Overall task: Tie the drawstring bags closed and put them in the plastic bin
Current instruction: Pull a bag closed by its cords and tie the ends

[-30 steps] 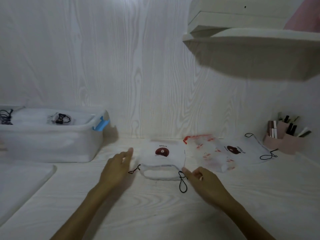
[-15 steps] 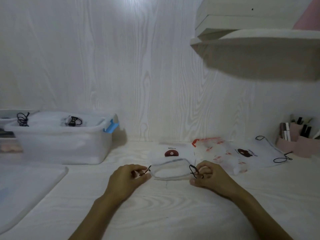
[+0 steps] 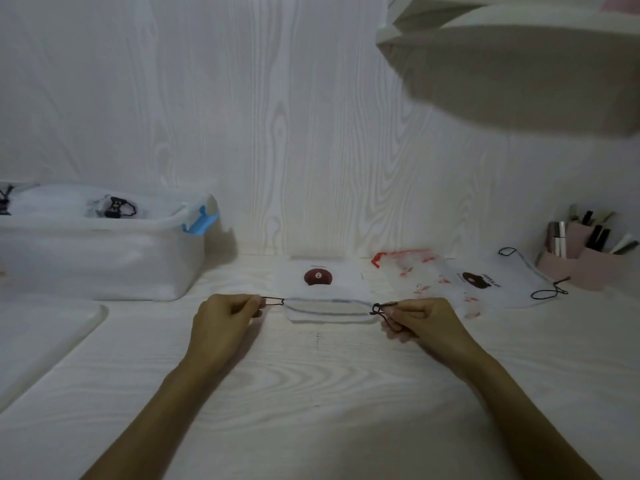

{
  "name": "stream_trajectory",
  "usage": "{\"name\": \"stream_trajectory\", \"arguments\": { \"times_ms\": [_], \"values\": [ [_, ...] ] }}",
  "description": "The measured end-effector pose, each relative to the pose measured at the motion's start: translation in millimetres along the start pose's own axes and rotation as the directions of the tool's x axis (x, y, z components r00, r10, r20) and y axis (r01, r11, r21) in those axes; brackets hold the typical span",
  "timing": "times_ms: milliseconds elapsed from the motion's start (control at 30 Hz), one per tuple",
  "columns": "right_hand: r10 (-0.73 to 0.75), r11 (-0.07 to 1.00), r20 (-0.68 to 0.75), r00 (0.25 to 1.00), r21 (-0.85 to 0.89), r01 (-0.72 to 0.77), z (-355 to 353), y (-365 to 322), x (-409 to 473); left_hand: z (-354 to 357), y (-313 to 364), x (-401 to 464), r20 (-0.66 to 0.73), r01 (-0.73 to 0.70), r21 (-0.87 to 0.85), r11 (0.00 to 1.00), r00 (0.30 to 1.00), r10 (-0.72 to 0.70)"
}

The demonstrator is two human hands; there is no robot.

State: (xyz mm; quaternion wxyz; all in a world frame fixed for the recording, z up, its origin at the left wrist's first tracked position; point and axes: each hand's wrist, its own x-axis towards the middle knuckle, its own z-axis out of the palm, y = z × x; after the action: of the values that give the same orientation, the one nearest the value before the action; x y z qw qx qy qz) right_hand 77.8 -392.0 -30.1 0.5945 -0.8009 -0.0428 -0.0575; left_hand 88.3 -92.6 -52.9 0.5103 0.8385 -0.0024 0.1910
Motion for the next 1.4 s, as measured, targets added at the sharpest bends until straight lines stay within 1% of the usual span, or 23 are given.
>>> {"name": "stream_trajectory", "arguments": {
  "times_ms": [67,100,133,167,200,233,267,333,367,433,533,600,633,700,733,800,833,900,1067,1167,1233,1300,1400],
  "values": [
    [0.009,0.997,-0.065,0.998,-0.072,-0.013,-2,2,0,0,5,1,-0.041,0.109,-0.314,0.943,0.991,-0.129],
    [0.014,0.993,-0.103,0.995,-0.115,-0.026,-4,2,1,-2,8,3,-0.009,0.204,-0.546,0.813,0.968,-0.249],
    [0.029,0.989,-0.134,0.991,-0.141,-0.048,-5,2,1,-5,10,6,0.085,0.294,-0.734,0.612,0.934,-0.346],
    [0.056,0.990,-0.148,0.987,-0.123,-0.075,-6,2,1,-9,12,8,0.206,0.362,-0.845,0.394,0.899,-0.386],
    [0.106,0.993,-0.141,0.984,-0.028,-0.111,-6,0,2,-13,12,9,0.304,0.409,-0.886,0.218,0.869,-0.391],
    [0.174,0.975,-0.100,0.980,0.154,-0.158,-7,-1,3,-16,10,9,0.370,0.443,-0.888,0.122,0.847,-0.381],
    [0.236,0.898,-0.028,0.971,0.388,-0.207,-7,-4,4,-18,7,8,0.410,0.466,-0.882,0.073,0.834,-0.368],
    [0.286,0.625,0.100,0.953,0.734,-0.264,-7,-11,2,-23,3,6,0.446,0.473,-0.881,0.013,0.840,-0.309],
    [0.292,0.519,0.139,0.946,0.808,-0.279,-6,-13,0,-24,2,6,0.469,0.488,-0.873,-0.009,0.832,-0.297],
    [0.304,0.407,0.184,0.935,0.862,-0.302,-2,-12,-2,-25,4,3,0.492,0.504,-0.863,-0.029,0.826,-0.276],
    [0.309,0.416,0.207,0.928,0.848,-0.328,4,-11,-2,-22,11,2,0.468,0.514,-0.853,0.091,0.830,-0.305],
    [0.313,0.535,0.190,0.931,0.775,-0.338,7,-11,0,-19,12,1,0.463,0.508,-0.853,0.115,0.841,-0.281],
    [0.317,0.637,0.164,0.934,0.693,-0.338,11,-13,1,-18,13,0,0.466,0.512,-0.849,0.128,0.841,-0.274],
    [0.308,0.853,0.088,0.947,0.415,-0.316,19,-16,0,-17,15,-2,0.479,0.528,-0.836,0.148,0.834,-0.272],
    [0.286,0.919,0.064,0.956,0.265,-0.293,23,-17,-1,-17,14,-2,0.476,0.528,-0.835,0.156,0.834,-0.277],
    [0.224,0.972,0.094,0.970,0.049,-0.229,27,-16,-4,-18,13,-1,0.462,0.516,-0.844,0.149,0.839,-0.288],
    [0.202,0.979,0.117,0.972,0.011,-0.205,26,-16,-5,-19,13,-1,0.451,0.507,-0.850,0.145,0.842,-0.296],
    [0.186,0.979,0.090,0.978,0.067,-0.193,18,-16,-6,-21,11,0,0.425,0.484,-0.865,0.133,0.847,-0.319],
    [0.268,0.831,-0.002,0.963,0.506,-0.230,2,-14,-1,-24,6,4,0.422,0.493,-0.856,0.154,0.840,-0.340],
    [0.282,0.737,0.007,0.959,0.638,-0.221,-2,-11,-1,-28,0,6,0.457,0.495,-0.866,0.070,0.841,-0.290],
    [0.277,0.808,-0.090,0.957,0.561,-0.182,-1,-10,-1,-32,-5,6,0.474,0.503,-0.864,0.026,0.830,-0.295],
    [0.232,0.921,-0.225,0.946,0.365,-0.139,0,-8,0,-33,-4,4,0.477,0.507,-0.862,0.019,0.822,-0.311],
    [0.226,0.938,-0.220,0.949,0.312,-0.151,0,-6,0,-30,-2,3,0.453,0.495,-0.868,0.026,0.813,-0.366]
  ]
}}
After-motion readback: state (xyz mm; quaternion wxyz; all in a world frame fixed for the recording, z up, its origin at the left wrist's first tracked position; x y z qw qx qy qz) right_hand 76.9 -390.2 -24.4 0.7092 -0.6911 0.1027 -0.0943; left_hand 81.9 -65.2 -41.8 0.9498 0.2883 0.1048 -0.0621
